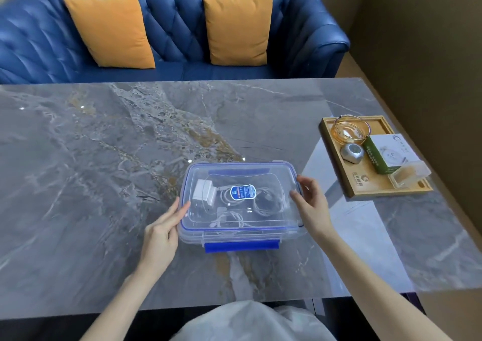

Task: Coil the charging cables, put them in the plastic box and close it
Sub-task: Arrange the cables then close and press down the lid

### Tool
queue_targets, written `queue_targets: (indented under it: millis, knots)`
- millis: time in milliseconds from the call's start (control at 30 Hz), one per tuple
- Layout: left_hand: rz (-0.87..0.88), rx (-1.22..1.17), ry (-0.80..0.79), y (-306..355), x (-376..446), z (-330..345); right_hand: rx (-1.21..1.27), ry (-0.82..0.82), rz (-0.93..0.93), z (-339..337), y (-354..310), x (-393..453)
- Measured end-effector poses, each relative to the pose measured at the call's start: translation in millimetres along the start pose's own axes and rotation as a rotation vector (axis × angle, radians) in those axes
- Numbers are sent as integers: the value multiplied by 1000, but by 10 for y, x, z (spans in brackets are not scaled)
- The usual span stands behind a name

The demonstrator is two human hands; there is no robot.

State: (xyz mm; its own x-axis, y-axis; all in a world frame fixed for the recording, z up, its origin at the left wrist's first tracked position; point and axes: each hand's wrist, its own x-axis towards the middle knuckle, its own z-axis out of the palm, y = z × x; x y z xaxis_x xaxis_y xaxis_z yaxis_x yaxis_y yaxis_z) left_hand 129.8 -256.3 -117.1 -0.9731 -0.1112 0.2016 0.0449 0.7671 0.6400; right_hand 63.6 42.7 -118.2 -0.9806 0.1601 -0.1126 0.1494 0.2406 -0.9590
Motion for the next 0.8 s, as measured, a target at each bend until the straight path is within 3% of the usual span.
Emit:
queue_targets:
  millis: [167, 400, 800]
  knots:
    - [-132, -166, -93, 55, -70, -6, -123, 13, -39, 61, -25, -88]
    - [-431, -476, 8, 155, -34, 86, -230, -15, -96, 135, -29, -109]
    - [-429, -442, 22, 218, -28, 94, -229, 5, -67, 156, 19, -82]
